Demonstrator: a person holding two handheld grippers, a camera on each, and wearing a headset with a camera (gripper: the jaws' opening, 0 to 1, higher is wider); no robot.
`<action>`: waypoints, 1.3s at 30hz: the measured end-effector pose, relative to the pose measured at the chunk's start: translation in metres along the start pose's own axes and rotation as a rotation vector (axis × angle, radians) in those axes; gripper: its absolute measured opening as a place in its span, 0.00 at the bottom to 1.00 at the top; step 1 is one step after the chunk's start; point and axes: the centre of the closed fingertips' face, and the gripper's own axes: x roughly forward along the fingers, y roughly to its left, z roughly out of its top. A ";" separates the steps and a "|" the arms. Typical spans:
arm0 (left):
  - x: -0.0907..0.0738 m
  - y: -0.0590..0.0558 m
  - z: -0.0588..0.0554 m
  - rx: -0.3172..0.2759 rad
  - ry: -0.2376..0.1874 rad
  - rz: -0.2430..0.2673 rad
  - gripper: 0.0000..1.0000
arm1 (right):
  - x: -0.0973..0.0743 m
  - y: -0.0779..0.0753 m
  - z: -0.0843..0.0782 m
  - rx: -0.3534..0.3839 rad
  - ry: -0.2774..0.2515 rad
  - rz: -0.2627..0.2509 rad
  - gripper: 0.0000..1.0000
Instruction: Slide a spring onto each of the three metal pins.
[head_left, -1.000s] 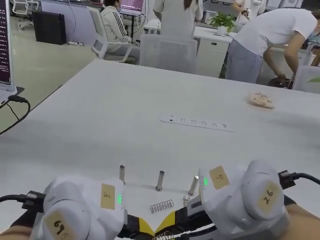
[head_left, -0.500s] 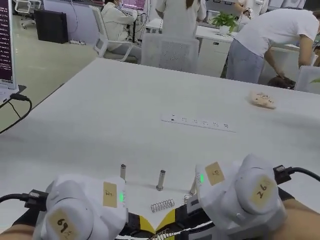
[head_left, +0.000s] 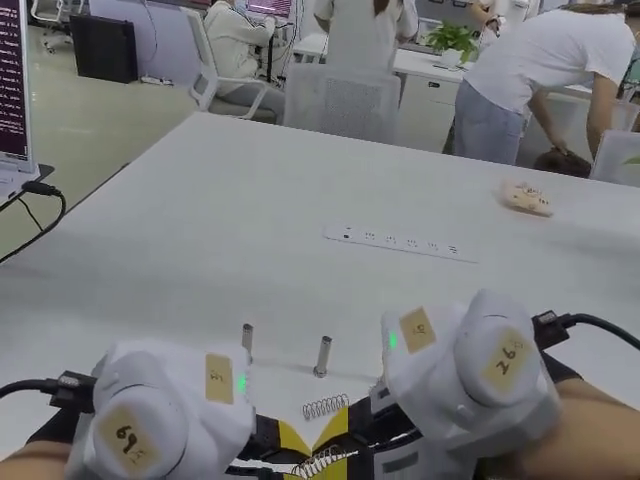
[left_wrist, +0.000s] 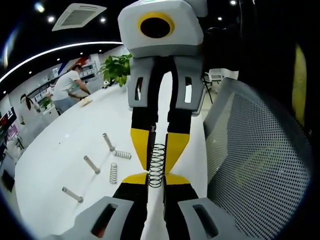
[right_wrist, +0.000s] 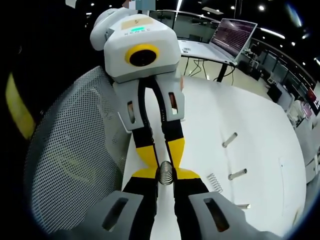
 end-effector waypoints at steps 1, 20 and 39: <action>0.000 0.001 0.000 -0.025 -0.012 -0.002 0.03 | 0.000 0.000 0.001 -0.001 0.000 -0.001 0.08; -0.009 0.006 0.000 -0.125 -0.055 0.010 0.22 | -0.009 -0.010 0.006 -0.005 -0.007 -0.020 0.08; -0.034 0.023 -0.020 -0.252 -0.097 0.103 0.43 | -0.013 -0.016 0.002 0.005 0.000 -0.035 0.08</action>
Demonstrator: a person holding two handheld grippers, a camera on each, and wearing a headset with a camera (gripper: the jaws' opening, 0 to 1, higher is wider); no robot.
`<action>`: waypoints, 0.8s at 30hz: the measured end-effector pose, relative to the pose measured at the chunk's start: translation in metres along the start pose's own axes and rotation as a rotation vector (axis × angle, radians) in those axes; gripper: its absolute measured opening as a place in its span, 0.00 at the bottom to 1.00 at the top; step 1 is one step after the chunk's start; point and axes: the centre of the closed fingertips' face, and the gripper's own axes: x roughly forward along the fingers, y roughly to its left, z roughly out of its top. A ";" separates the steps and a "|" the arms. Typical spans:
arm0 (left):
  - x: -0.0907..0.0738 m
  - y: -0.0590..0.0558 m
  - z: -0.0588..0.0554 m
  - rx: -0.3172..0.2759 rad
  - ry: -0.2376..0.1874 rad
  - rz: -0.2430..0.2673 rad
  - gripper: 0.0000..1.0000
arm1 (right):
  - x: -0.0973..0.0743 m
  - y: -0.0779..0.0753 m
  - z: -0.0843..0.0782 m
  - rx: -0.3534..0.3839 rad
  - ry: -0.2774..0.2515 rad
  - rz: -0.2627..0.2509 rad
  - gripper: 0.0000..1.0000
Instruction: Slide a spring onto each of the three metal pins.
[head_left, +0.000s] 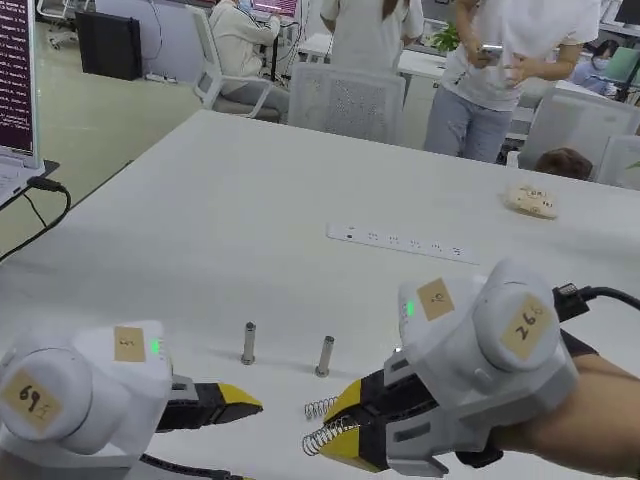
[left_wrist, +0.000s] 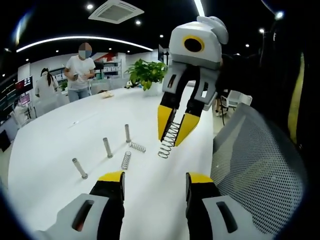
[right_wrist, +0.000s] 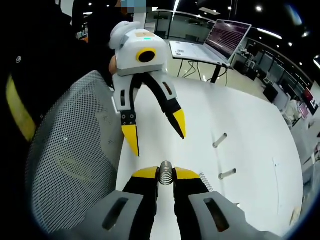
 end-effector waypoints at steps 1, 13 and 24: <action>-0.002 0.002 -0.002 -0.002 0.000 0.009 0.43 | 0.000 0.000 0.000 0.000 0.000 -0.001 0.08; -0.020 0.014 -0.016 -0.072 -0.023 0.095 0.51 | 0.000 -0.003 0.002 -0.008 0.003 0.000 0.08; -0.027 0.015 -0.020 -0.123 -0.049 0.156 0.59 | -0.005 -0.017 0.006 -0.036 0.020 -0.010 0.08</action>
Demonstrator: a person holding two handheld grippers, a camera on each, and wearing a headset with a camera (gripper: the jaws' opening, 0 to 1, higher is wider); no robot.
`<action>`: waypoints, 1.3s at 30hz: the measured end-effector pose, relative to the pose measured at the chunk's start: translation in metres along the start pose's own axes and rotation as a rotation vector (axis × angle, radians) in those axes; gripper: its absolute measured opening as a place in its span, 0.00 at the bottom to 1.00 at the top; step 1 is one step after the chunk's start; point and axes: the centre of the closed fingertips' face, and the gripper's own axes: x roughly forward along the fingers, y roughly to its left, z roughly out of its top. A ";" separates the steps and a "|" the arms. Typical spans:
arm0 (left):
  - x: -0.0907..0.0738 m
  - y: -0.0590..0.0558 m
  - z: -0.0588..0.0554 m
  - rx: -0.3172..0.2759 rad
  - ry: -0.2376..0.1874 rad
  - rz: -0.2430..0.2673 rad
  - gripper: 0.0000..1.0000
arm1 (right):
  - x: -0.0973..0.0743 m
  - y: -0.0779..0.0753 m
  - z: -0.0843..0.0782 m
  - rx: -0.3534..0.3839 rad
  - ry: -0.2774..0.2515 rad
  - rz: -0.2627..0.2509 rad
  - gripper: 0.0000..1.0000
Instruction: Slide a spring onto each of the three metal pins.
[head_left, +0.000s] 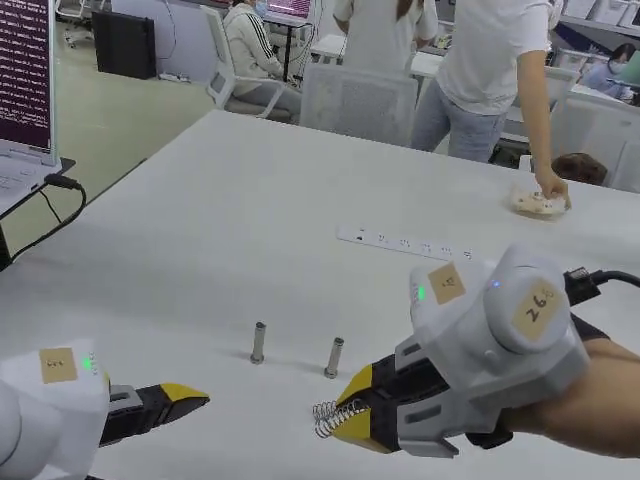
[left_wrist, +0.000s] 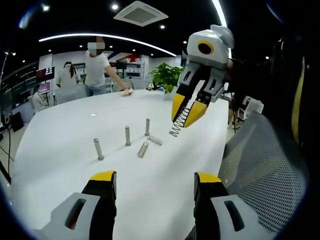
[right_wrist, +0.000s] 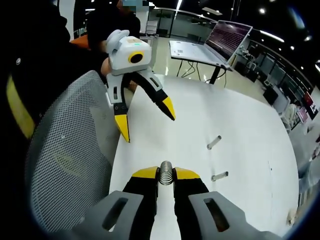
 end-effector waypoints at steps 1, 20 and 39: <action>-0.001 0.000 -0.001 -0.004 -0.002 0.006 0.59 | 0.000 -0.002 0.001 -0.004 0.003 -0.001 0.08; -0.013 0.007 0.002 -0.030 -0.026 0.080 0.62 | -0.005 -0.049 0.022 -0.092 0.045 -0.009 0.09; -0.019 0.004 0.017 -0.021 -0.054 0.108 0.63 | 0.018 -0.088 0.029 -0.118 0.114 0.026 0.09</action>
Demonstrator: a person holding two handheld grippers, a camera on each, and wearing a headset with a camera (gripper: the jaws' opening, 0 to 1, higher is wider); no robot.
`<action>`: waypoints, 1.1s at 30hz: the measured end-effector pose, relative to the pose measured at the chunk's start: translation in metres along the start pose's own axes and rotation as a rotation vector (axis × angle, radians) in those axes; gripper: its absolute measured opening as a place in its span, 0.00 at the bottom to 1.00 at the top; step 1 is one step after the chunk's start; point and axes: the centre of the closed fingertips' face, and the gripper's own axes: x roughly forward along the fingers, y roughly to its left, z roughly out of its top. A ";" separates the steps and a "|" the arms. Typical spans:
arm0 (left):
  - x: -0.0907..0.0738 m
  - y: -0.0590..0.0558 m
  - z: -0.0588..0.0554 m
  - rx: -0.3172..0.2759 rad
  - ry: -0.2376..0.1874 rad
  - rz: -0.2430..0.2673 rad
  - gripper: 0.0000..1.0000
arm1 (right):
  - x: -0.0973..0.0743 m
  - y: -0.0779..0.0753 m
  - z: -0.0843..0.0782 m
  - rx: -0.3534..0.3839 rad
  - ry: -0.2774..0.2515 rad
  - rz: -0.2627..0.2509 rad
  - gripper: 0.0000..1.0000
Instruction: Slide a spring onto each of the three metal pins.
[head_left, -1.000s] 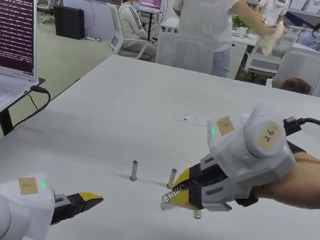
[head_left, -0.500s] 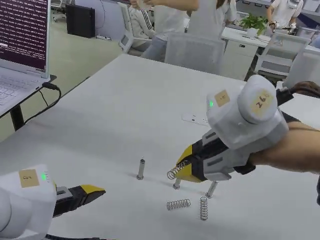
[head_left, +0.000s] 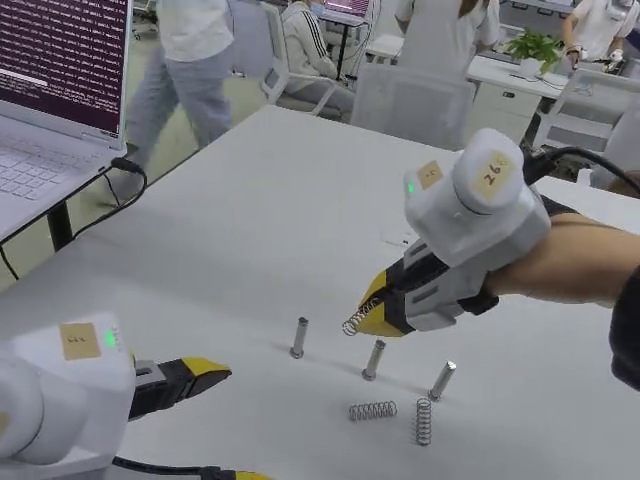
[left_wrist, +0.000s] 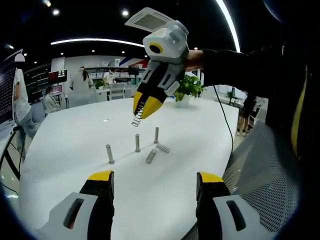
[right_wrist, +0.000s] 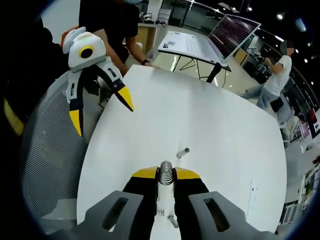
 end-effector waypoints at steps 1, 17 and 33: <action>0.000 0.001 -0.001 -0.002 0.002 0.006 0.63 | 0.002 -0.003 0.001 0.002 0.003 0.005 0.09; 0.002 0.001 -0.004 -0.005 0.009 0.017 0.62 | 0.034 -0.023 0.013 0.023 0.052 0.061 0.09; 0.001 0.004 -0.004 -0.030 0.000 0.027 0.63 | 0.067 -0.038 0.005 0.053 0.131 0.108 0.09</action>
